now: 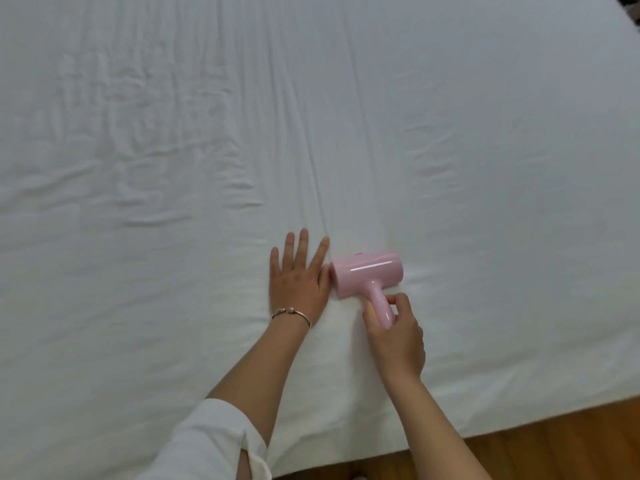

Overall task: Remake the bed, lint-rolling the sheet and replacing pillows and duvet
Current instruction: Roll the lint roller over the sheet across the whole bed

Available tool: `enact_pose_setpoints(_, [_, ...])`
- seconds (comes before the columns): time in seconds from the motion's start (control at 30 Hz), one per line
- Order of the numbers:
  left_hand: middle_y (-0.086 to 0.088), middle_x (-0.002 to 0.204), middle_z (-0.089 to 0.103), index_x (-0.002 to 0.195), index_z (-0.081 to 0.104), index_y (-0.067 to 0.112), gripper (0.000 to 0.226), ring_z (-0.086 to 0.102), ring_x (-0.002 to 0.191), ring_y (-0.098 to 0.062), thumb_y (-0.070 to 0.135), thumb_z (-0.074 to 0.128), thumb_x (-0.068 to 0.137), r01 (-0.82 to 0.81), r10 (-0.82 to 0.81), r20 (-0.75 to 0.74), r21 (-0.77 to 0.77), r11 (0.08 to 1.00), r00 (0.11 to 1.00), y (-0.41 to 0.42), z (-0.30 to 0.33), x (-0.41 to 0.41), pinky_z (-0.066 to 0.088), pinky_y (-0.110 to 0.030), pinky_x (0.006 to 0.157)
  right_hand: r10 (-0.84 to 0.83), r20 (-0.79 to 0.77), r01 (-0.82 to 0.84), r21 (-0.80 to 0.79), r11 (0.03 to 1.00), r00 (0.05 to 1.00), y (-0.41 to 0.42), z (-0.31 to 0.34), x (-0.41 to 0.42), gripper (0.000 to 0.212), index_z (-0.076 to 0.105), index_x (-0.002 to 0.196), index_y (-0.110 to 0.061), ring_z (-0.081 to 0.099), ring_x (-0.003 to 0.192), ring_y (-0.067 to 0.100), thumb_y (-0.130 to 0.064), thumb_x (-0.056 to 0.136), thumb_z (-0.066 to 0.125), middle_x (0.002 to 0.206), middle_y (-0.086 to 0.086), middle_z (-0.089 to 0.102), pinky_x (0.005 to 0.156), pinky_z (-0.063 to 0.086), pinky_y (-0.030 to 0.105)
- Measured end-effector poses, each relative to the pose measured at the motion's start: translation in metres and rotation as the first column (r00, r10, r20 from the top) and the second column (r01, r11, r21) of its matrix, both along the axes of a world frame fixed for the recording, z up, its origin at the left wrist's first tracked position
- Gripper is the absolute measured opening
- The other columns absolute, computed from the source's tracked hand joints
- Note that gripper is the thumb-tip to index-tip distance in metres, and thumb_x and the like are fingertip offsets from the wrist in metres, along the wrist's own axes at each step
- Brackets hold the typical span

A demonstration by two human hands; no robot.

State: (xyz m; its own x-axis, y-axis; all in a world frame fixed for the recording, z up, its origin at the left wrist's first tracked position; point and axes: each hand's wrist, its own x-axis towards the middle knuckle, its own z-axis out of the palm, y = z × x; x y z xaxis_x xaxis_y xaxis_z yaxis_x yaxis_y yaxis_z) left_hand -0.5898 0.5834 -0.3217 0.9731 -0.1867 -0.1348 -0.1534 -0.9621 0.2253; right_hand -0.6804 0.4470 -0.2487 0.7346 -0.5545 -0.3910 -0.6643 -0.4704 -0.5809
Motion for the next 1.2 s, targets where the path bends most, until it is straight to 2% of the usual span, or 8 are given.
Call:
enact_pose_setpoints(0.13, [-0.004,0.155,0.033,0.145,0.037,0.036,0.050,0.029,0.143,-0.029,0.042,0.029,0.096,-0.011,0.012,0.008,-0.018,1.000,1.000,-0.013,-0.001,-0.075,0.013,-0.050,0.113,0.052,-0.006,-0.052,0.026,0.998,0.999,-0.011,0.005,-0.070,0.017,0.045,0.099,-0.032,0.059,0.069,0.013,-0.043,0.093,0.056,0.078,-0.005,0.059,0.060,0.052,0.032])
enact_pose_setpoints(0.33, [-0.003,0.157,0.029,0.148,0.030,0.036,0.052,0.025,0.145,-0.028,0.042,0.028,0.097,-0.015,0.015,0.045,0.007,1.000,0.999,-0.026,-0.007,-0.166,0.013,-0.050,0.114,0.056,-0.059,-0.054,0.033,0.998,0.997,-0.027,0.004,-0.170,0.017,0.049,0.097,-0.027,0.060,0.068,0.017,-0.043,0.093,0.054,0.077,-0.001,0.063,0.053,0.041,0.027])
enact_pose_setpoints(0.43, [-0.001,0.160,0.021,0.151,0.022,0.037,0.053,0.014,0.147,-0.025,0.043,0.025,0.098,-0.010,0.008,0.038,0.036,0.999,0.999,-0.031,-0.012,-0.207,0.007,-0.048,0.116,0.091,-0.105,-0.090,0.008,0.996,0.990,-0.039,0.002,-0.210,0.019,0.051,0.101,-0.024,0.057,0.066,0.017,-0.042,0.094,0.052,0.077,-0.002,0.062,0.050,0.035,0.025])
enact_pose_setpoints(0.6, [0.002,0.161,0.001,0.152,0.005,0.040,0.054,-0.004,0.148,-0.022,0.047,0.015,0.099,-0.035,0.037,-0.015,0.111,0.993,0.999,-0.033,-0.015,-0.235,-0.009,-0.044,0.116,0.112,-0.131,-0.109,0.027,0.994,0.985,-0.050,-0.003,-0.232,0.022,0.051,0.103,-0.028,0.062,0.076,0.021,-0.048,0.092,0.052,0.082,-0.003,0.065,0.060,0.046,0.031])
enact_pose_setpoints(0.77, [0.004,0.159,-0.020,0.145,-0.018,0.044,0.058,-0.024,0.144,-0.018,0.058,-0.004,0.090,0.019,0.001,-0.122,0.161,0.987,0.993,-0.031,-0.005,-0.242,-0.019,-0.042,0.114,0.147,-0.140,-0.140,0.058,0.988,0.979,-0.058,0.005,-0.235,0.023,0.050,0.106,-0.031,0.062,0.077,0.018,-0.049,0.092,0.051,0.085,-0.005,0.064,0.059,0.044,0.029])
enact_pose_setpoints(0.87, [0.003,0.162,-0.005,0.148,-0.013,0.043,0.070,-0.010,0.147,-0.023,0.065,-0.006,0.082,0.043,-0.006,-0.191,0.190,0.981,0.982,-0.033,0.015,-0.242,-0.011,-0.043,0.115,0.157,-0.141,-0.143,0.099,0.985,0.978,-0.071,0.021,-0.225,0.018,0.050,0.097,-0.031,0.060,0.075,0.017,-0.047,0.091,0.054,0.082,-0.006,0.062,0.057,0.040,0.027])
enact_pose_setpoints(1.0, [-0.002,0.144,0.035,0.149,0.022,0.037,0.056,0.033,0.129,-0.024,0.055,0.024,0.096,0.013,0.007,-0.194,0.102,0.995,0.981,-0.043,0.056,-0.206,0.028,-0.036,0.106,0.183,-0.074,-0.173,0.122,0.977,0.980,-0.086,0.053,-0.200,0.020,0.048,0.098,-0.032,0.060,0.071,0.015,-0.048,0.089,0.056,0.079,-0.007,0.059,0.055,0.042,0.027])
enact_pose_setpoints(1.2, [-0.001,0.155,0.026,0.151,0.020,0.035,0.052,0.024,0.141,-0.024,0.046,0.026,0.100,-0.050,0.057,-0.197,0.039,0.998,0.979,-0.056,0.076,-0.101,0.025,-0.038,0.112,0.079,0.048,-0.087,0.220,0.972,0.996,-0.101,0.090,-0.106,0.024,0.051,0.101,-0.026,0.058,0.073,0.014,-0.045,0.089,0.060,0.083,-0.002,0.058,0.055,0.042,0.027])
